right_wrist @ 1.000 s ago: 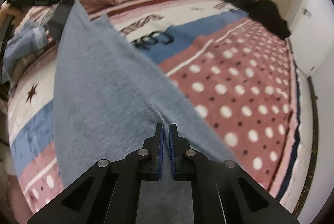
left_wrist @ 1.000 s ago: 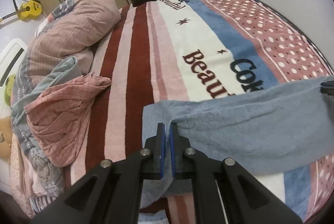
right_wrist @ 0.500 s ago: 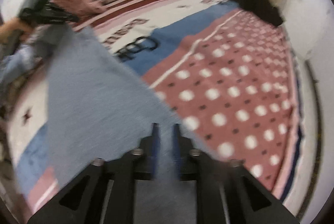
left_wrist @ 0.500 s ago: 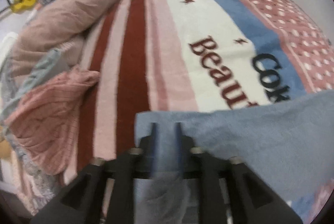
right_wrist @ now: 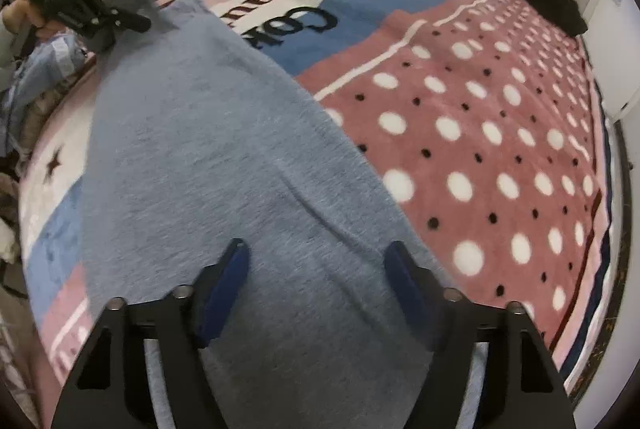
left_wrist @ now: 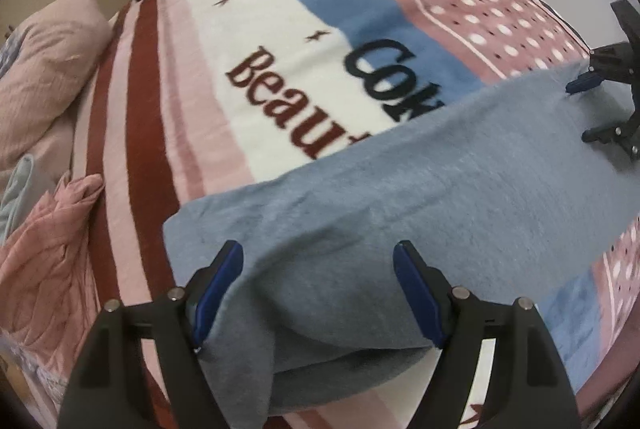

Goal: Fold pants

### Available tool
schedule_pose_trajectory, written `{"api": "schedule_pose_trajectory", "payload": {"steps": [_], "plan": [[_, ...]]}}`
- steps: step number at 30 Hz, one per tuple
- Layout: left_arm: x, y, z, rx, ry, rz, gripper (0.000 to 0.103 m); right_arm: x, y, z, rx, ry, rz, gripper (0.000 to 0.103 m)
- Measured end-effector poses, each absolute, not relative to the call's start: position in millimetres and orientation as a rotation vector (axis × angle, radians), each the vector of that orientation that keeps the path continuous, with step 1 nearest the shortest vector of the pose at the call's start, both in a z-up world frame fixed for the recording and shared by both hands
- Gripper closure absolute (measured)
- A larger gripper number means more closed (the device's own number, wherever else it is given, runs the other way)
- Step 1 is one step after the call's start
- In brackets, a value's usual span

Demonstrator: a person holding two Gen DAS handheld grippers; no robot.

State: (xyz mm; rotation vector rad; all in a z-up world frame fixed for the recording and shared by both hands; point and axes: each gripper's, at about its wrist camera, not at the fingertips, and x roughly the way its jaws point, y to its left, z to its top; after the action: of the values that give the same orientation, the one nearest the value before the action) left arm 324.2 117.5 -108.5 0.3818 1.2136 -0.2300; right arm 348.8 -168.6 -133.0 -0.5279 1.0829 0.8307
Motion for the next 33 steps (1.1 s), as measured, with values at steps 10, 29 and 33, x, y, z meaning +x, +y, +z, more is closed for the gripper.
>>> {"api": "schedule_pose_trajectory", "payload": {"steps": [10,29,33], "plan": [[318.1,124.1,-123.1,0.418,1.254,-0.146,0.083,328.7,-176.5,-128.8,-0.575,1.132,0.894,0.084],[351.1,116.8,-111.2,0.342,1.145,0.025,0.096,331.3,-172.7,-101.1,-0.667,0.860,0.623,0.103],[362.7,115.9,-118.6,0.344,1.138,0.039,0.093,345.5,-177.1,-105.2,-0.591,0.922,0.631,0.102]]}}
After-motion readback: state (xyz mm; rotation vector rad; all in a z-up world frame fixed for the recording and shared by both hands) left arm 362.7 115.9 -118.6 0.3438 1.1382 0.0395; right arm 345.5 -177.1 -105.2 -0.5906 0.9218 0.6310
